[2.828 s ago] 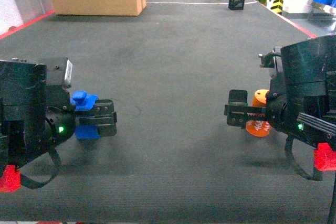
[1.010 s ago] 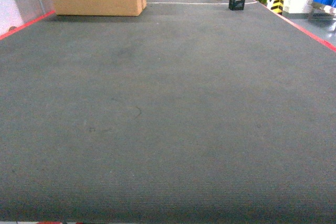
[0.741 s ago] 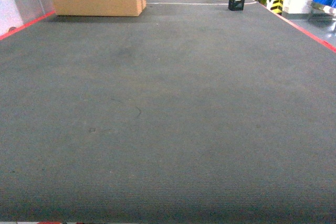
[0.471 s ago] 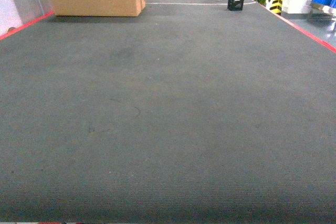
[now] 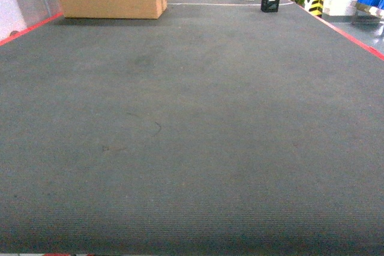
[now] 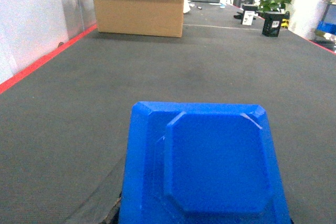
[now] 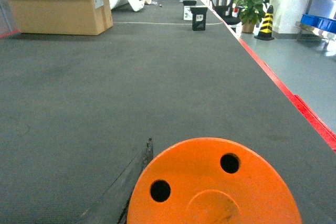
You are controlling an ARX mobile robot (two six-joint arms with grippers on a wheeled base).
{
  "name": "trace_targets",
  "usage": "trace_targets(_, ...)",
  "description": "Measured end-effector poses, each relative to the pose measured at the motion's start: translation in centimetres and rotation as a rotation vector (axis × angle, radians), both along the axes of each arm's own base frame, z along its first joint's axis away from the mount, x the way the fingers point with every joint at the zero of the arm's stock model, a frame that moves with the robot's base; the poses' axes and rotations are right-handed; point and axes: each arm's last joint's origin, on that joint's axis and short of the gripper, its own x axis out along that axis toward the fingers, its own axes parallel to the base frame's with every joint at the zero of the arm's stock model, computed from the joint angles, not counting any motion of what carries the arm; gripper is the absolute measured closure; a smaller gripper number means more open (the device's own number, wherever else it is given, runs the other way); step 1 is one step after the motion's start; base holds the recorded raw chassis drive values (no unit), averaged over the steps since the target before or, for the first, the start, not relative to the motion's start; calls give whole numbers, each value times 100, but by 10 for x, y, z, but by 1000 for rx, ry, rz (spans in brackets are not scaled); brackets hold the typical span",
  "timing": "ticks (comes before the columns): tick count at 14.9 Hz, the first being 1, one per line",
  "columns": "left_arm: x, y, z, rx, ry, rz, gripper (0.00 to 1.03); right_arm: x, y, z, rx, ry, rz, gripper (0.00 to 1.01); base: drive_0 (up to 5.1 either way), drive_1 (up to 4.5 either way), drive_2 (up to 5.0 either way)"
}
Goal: Sort blue parts and orange caps into right shelf containers
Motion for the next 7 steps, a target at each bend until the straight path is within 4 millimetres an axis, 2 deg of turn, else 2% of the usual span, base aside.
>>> trace_targets(3, -11, 0, -10, 0, 4, 0, 60, -3, 0, -5, 0, -2, 0, 56, 0, 0, 0)
trace_targets(5, -11, 0, -13, 0, 8, 3, 60, -13, 0, -13, 0, 13, 1, 56, 0, 0, 0)
trace_targets(7, -11, 0, -13, 0, 0, 0, 60, -14, 0, -12, 0, 0, 0, 56, 0, 0, 0)
